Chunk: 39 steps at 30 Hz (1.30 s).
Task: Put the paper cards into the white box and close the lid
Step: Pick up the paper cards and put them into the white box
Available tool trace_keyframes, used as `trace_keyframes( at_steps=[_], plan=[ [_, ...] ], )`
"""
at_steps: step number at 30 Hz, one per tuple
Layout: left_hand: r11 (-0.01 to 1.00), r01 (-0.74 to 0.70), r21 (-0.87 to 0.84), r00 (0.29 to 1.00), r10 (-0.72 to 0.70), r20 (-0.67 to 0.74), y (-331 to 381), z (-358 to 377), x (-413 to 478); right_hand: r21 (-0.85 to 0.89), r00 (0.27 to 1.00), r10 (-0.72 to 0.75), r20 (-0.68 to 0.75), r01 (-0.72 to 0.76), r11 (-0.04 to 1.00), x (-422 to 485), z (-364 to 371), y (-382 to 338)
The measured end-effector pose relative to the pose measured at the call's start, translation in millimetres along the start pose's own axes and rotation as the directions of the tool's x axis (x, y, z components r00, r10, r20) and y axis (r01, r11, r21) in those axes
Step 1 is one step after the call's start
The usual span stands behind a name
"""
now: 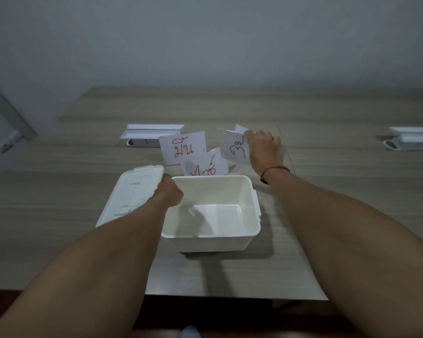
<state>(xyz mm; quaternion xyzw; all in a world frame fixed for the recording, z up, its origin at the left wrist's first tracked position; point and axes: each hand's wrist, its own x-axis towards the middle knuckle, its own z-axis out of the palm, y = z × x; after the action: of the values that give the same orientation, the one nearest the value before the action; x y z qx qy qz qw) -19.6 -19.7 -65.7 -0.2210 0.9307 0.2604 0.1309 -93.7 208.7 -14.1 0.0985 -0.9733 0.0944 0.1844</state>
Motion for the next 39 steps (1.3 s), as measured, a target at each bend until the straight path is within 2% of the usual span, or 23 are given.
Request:
trace_keyframes(
  at_steps=[3,5,11,15,18,22,25,26,27,28,31,32,34,39],
  plan=[
    [0.999,-0.016,0.045,1.000,0.017,-0.013,0,-2,-10,0.049,0.997,-0.012,-0.076,0.015,0.999,8,-27,-13],
    [0.998,-0.004,0.063,1.000,0.006,-0.027,-2,-1,-15,0.124,0.997,-0.010,-0.074,0.019,0.992,8,-38,-22],
    [0.995,0.053,0.089,0.998,-0.049,-0.041,-17,6,-18,0.342,0.976,-0.057,0.209,-0.018,0.939,-27,-25,-44],
    [0.998,0.054,0.030,0.998,-0.053,-0.047,-23,6,-16,0.364,0.898,-0.085,0.432,-0.087,0.927,-55,1,-50],
    [0.999,0.039,0.005,0.997,-0.038,-0.066,-25,8,-16,0.371,0.784,-0.114,0.611,-0.156,0.915,-71,12,-52],
    [0.999,0.049,-0.019,0.996,-0.051,-0.078,-25,10,-17,0.283,0.545,-0.196,0.815,-0.079,0.956,-84,10,-58],
    [0.999,0.048,-0.022,0.997,-0.050,-0.062,-26,9,-17,0.247,0.353,-0.178,0.919,-0.160,0.956,-83,3,-66],
    [0.999,0.048,-0.020,0.997,-0.049,-0.056,-26,7,-18,0.239,0.316,-0.172,0.933,-0.184,0.954,-80,-1,-68],
    [0.999,0.050,-0.016,0.998,-0.051,-0.047,-26,7,-18,0.238,0.318,-0.168,0.933,-0.194,0.952,-77,-3,-68],
    [0.999,0.051,-0.008,0.998,-0.052,-0.048,-26,5,-17,0.245,0.366,-0.167,0.916,-0.178,0.953,-71,-5,-69],
    [0.998,0.052,-0.028,0.996,-0.054,-0.077,-26,-6,-12,0.236,0.646,-0.106,0.756,-0.117,0.965,-54,-4,-68],
    [0.999,0.038,-0.037,0.995,-0.042,-0.096,-24,-10,-8,0.234,0.710,-0.074,0.700,-0.130,0.964,-49,-1,-66],
    [0.998,0.002,-0.059,0.993,-0.010,-0.118,-19,-19,4,0.221,0.769,-0.020,0.639,-0.159,0.962,-43,6,-62],
    [0.985,-0.107,-0.133,0.988,0.090,-0.122,5,-29,40,0.090,0.839,0.051,0.542,-0.118,0.989,-29,33,-52]
  ],
)
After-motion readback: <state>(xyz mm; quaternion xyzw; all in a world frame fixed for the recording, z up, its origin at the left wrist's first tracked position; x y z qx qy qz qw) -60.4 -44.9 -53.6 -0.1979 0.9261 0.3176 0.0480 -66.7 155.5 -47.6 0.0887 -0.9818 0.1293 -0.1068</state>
